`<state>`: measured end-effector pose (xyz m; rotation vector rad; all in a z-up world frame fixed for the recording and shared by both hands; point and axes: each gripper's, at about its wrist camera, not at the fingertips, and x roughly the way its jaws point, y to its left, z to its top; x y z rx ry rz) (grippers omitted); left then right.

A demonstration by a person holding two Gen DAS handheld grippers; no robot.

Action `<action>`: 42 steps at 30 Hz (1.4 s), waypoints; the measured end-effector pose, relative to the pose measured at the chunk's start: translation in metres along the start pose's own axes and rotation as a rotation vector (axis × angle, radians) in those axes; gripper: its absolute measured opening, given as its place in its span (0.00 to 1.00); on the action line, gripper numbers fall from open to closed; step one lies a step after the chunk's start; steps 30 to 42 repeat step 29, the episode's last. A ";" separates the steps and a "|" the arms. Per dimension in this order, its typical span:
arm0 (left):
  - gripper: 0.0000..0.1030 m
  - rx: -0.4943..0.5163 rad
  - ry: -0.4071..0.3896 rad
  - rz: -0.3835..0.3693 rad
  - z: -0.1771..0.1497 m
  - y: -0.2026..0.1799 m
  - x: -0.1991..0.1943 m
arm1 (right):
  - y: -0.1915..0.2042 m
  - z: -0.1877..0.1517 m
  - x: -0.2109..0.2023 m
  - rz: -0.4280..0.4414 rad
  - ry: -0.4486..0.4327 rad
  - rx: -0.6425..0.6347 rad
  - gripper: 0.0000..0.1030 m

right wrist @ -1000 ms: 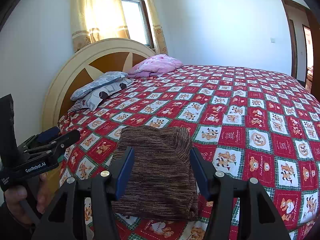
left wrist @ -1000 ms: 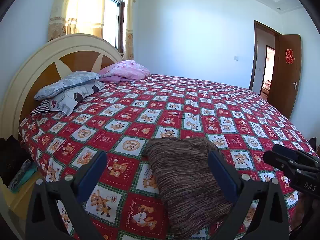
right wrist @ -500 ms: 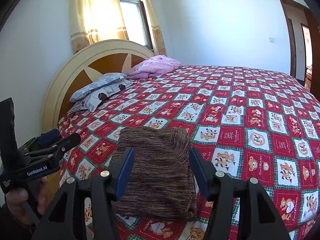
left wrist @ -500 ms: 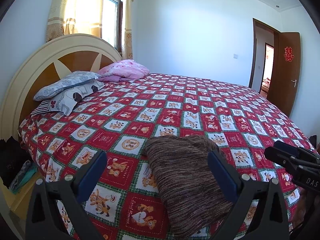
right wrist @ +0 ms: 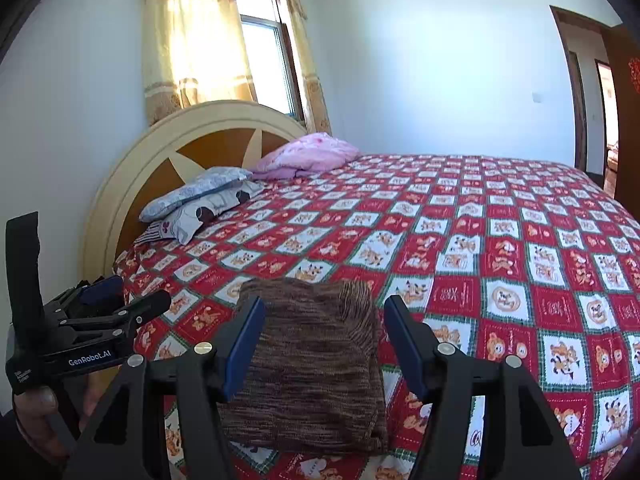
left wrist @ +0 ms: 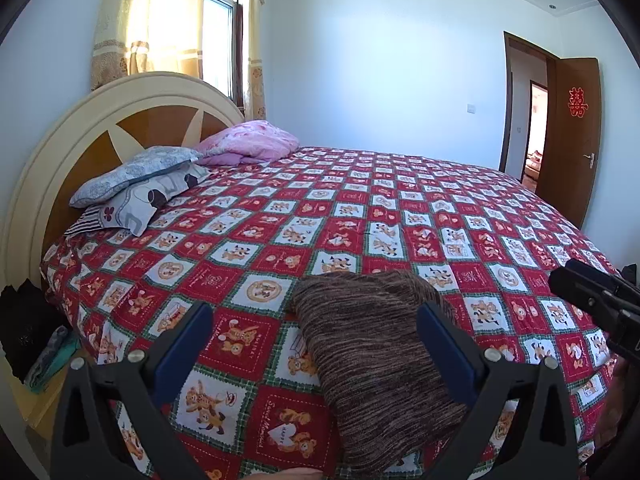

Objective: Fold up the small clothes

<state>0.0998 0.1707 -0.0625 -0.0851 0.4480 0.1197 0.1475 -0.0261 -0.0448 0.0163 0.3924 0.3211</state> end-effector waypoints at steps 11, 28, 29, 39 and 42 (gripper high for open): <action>1.00 0.012 -0.043 0.016 0.006 0.002 -0.007 | 0.007 0.003 -0.011 0.008 -0.041 -0.021 0.62; 1.00 0.029 -0.101 0.065 0.004 0.004 -0.010 | 0.015 -0.001 -0.012 0.022 -0.039 -0.050 0.63; 1.00 0.029 -0.100 0.063 0.004 0.004 -0.009 | 0.015 -0.001 -0.011 0.023 -0.037 -0.048 0.63; 1.00 0.029 -0.100 0.063 0.004 0.004 -0.009 | 0.015 -0.001 -0.011 0.023 -0.037 -0.048 0.63; 1.00 0.029 -0.100 0.063 0.004 0.004 -0.009 | 0.015 -0.001 -0.011 0.023 -0.037 -0.048 0.63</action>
